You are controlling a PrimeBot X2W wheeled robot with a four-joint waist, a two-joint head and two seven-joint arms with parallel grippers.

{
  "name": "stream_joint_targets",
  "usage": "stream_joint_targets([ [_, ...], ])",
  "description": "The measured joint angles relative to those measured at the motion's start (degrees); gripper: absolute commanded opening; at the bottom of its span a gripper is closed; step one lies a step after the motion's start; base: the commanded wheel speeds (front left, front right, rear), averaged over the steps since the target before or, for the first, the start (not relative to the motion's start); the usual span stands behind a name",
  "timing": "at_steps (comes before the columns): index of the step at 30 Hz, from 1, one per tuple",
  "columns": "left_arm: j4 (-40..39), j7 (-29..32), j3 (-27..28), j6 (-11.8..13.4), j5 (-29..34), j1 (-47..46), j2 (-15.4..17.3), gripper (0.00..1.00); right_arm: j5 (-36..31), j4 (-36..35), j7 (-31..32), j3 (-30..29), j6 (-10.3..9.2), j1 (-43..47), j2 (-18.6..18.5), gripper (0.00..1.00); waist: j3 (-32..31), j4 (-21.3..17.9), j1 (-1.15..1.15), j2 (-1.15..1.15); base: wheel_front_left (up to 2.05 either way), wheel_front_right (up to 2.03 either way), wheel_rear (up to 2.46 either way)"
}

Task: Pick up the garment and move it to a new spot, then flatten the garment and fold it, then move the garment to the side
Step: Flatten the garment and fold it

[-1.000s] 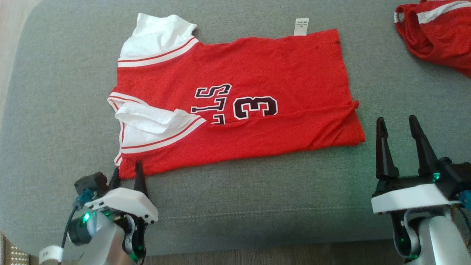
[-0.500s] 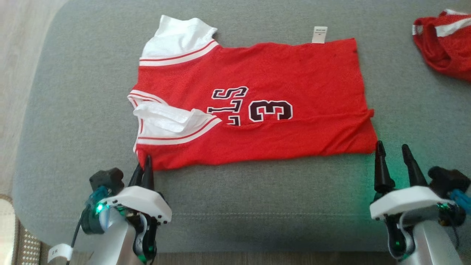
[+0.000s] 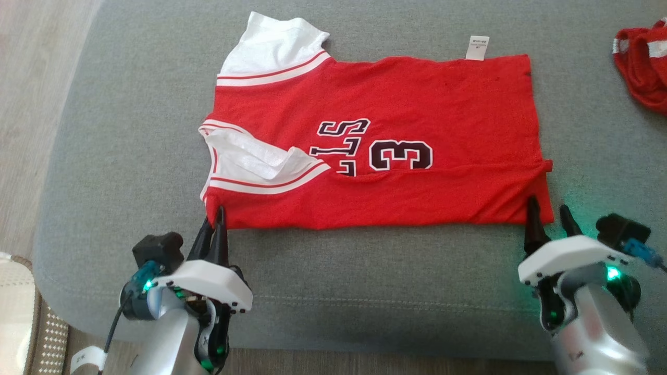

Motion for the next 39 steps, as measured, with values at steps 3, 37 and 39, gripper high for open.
stream_joint_targets([
  [3, -0.24, 0.01, -0.07, 0.01, 0.0, 0.01, 0.01, 0.0, 1.49, 2.71, -0.33, 1.23, 0.0, -2.4, -0.31, 1.0, 0.2, 0.1, 0.0, 0.0, 0.0, 0.0, 0.0],
  [37, 3.03, 0.01, 3.15, -1.12, 8.56, 8.75, 0.02, 0.0, -2.02, 0.04, 18.07, 6.19, 0.01, 4.96, -3.59, 0.0, -9.47, -1.49, 0.0, 0.0, 0.0, 0.0, 0.0],
  [39, 3.63, 0.01, 2.93, -1.55, 8.54, 9.04, 0.03, 0.0, -2.02, -2.21, 19.15, 6.16, 0.01, 6.44, -3.67, 0.0, -9.64, -1.54, 0.0, 0.0, 0.0, 0.0, 0.0],
])
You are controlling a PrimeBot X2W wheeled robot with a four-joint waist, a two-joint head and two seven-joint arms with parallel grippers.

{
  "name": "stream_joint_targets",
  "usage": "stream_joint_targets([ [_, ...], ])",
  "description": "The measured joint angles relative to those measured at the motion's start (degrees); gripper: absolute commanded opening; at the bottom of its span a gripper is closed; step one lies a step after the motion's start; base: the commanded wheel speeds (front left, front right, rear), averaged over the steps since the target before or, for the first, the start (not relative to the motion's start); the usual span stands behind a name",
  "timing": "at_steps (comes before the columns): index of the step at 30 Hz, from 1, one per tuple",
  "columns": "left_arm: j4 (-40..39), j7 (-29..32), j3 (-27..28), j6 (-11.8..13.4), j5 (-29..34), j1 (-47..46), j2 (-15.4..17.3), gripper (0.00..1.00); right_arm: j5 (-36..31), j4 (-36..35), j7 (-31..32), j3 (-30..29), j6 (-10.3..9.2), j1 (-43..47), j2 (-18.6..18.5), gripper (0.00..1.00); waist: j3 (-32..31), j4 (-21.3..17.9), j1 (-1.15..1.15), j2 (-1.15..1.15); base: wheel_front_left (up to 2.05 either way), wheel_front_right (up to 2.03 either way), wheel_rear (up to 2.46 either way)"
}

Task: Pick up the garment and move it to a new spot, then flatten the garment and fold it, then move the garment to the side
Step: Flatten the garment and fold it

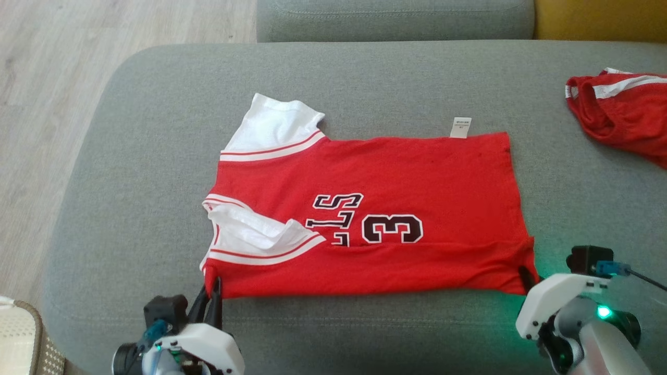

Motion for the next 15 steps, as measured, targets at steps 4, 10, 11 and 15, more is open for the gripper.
stream_joint_targets([
  [4, 0.73, 0.0, -1.07, -0.03, -0.07, -0.01, 0.03, 1.0, 0.35, -4.46, 1.45, -0.03, 0.0, 2.53, 0.32, 1.0, 0.03, 0.1, 0.0, 0.0, 0.0, 0.0, 0.0],
  [10, -0.6, 0.0, -1.29, 0.02, -2.54, -0.05, 0.04, 1.0, 0.48, -12.15, -0.38, 1.43, -0.01, 5.44, 0.74, 1.0, 0.31, 0.28, 0.0, 0.0, 0.0, 0.0, 0.0],
  [11, -1.71, 0.0, -0.58, 0.04, -2.74, -0.06, 0.05, 1.0, 0.6, -13.72, -1.68, 1.55, -0.01, 5.77, 0.77, 1.0, 0.36, 0.32, 0.0, 0.0, 0.0, 0.0, 0.0],
  [15, -8.68, 0.0, 1.75, 0.02, -3.33, -0.11, 0.07, 1.0, 1.15, -19.35, -8.45, 3.09, -0.01, 6.22, 1.1, 1.0, 0.51, 0.42, 0.0, 0.0, 0.0, 0.0, 0.0],
])
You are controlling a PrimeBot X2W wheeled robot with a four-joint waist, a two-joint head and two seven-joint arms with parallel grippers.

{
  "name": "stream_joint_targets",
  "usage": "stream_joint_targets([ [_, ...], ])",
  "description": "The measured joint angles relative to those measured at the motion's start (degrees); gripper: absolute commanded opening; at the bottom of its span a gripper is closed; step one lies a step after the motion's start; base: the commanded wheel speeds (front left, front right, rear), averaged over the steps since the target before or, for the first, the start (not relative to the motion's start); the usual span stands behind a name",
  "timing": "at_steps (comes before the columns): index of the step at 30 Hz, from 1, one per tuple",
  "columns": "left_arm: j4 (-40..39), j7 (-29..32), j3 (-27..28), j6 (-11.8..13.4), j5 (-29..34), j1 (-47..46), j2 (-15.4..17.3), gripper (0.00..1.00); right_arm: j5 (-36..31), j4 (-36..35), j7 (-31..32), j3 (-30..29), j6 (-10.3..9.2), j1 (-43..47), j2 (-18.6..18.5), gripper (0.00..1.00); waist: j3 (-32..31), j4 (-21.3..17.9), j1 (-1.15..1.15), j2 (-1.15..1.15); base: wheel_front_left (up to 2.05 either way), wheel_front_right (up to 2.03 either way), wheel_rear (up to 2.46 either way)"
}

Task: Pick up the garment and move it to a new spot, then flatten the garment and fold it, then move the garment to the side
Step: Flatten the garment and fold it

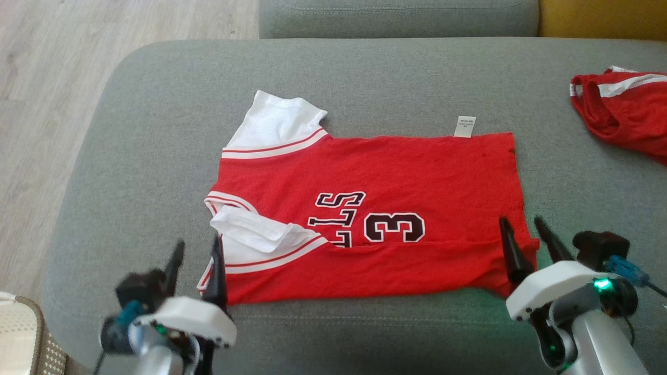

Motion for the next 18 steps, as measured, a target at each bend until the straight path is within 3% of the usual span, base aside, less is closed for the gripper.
stream_joint_targets([
  [6, -11.38, 0.0, 1.69, -0.6, -0.46, 0.13, 0.03, 1.0, -3.87, -6.15, -9.51, 2.08, 0.0, 0.02, 0.22, 1.0, 0.02, 0.22, 0.0, 0.0, 0.0, 0.0, 0.0],
  [14, -15.28, 0.0, 0.48, -0.68, -0.68, 2.42, 0.04, 1.0, -11.17, -18.0, -10.53, -0.83, 0.0, 3.97, 2.11, 1.0, -0.06, 0.62, 0.0, 0.0, 0.0, 0.0, 0.0],
  [18, -15.33, 0.0, -0.66, -1.04, -0.68, 3.52, 0.07, 1.0, -12.1, -19.98, -10.53, -1.03, 0.0, 5.99, 2.46, 1.0, 0.14, 0.65, 0.0, 0.0, 0.0, 0.0, 0.0],
])
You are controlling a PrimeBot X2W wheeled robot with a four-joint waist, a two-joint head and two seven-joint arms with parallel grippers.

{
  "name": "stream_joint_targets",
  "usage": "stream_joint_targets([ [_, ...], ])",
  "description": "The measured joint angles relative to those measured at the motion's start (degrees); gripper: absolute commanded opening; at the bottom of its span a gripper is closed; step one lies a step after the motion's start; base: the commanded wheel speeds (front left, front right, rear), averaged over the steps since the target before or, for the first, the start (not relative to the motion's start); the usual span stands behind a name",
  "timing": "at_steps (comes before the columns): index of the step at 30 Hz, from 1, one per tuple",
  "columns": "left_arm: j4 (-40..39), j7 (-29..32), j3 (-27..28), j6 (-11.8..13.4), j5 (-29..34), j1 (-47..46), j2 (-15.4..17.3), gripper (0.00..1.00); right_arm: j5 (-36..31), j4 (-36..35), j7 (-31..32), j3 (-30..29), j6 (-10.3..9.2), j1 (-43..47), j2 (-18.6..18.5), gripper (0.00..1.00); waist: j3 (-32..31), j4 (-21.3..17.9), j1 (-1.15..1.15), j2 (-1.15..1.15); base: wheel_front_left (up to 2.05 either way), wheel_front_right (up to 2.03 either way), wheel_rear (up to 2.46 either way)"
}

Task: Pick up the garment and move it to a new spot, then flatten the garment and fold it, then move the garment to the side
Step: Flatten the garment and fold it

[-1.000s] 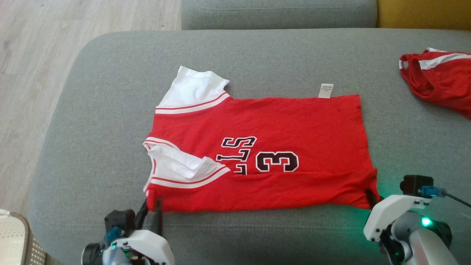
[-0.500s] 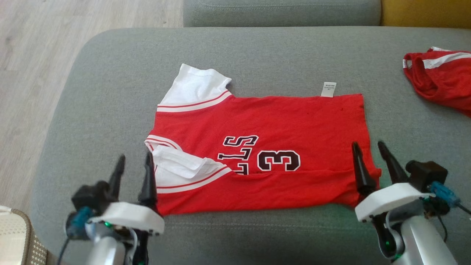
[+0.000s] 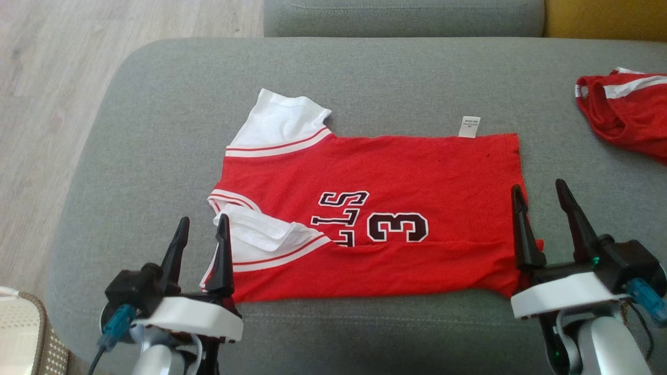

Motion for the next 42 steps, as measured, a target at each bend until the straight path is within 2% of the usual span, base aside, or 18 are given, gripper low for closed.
stream_joint_targets([
  [11, -0.02, 0.0, -0.19, -0.05, 0.42, -0.12, 0.01, 1.0, 1.9, -1.25, 0.0, -1.14, 0.0, 0.51, 0.01, 1.0, 1.02, -0.53, 0.0, 0.0, 0.0, 0.0, 0.0],
  [15, 3.37, 0.0, -0.23, -2.11, -0.24, -1.8, 0.02, 1.0, 2.35, -1.25, 0.0, -1.43, 0.0, -0.31, 0.01, 1.0, 2.88, -1.08, 0.0, 0.0, 0.0, 0.0, 0.0],
  [20, 9.71, -0.01, -0.14, -5.11, 1.6, -9.62, 0.21, 1.0, 2.27, -1.29, 0.0, -0.75, 0.0, -4.93, 0.01, 1.0, 6.49, -2.19, 0.0, 0.0, 0.0, 0.0, 0.0],
  [24, 14.22, 1.56, -0.58, -7.06, 1.57, -19.69, 3.53, 1.0, 1.35, 0.18, -0.01, 0.7, 0.0, -9.81, -0.01, 1.0, 10.27, -3.48, 0.0, 0.0, 0.0, 0.0, 0.0],
  [25, 16.55, 4.68, -0.91, -7.62, 0.34, -25.59, 5.37, 1.0, 1.27, 0.88, -0.01, 1.11, 0.0, -12.17, 0.0, 1.0, 12.3, -4.16, 0.0, 0.0, 0.0, 0.0, 0.0],
  [31, 24.55, 13.62, -1.43, -8.22, -4.1, -41.52, 10.71, 1.0, 1.45, 2.48, -0.01, 4.49, 0.0, -19.06, -0.12, 1.0, 18.12, -6.6, 0.0, 0.0, 0.0, 0.0, 0.0],
  [36, 29.84, 21.34, -4.13, -8.27, -9.94, -49.26, 13.84, 1.0, 3.21, 2.45, -0.01, 7.62, 0.0, -22.78, -0.18, 1.0, 22.16, -9.27, 0.0, 0.0, 0.0, 0.0, 0.0],
  [42, 35.48, 26.21, -8.57, -8.28, -11.33, -56.04, 17.45, 1.0, 4.58, 1.75, -0.01, 9.1, 0.0, -24.05, -0.2, 1.0, 25.37, -12.03, 0.01, 0.0, 0.0, 0.0, 0.0],
])
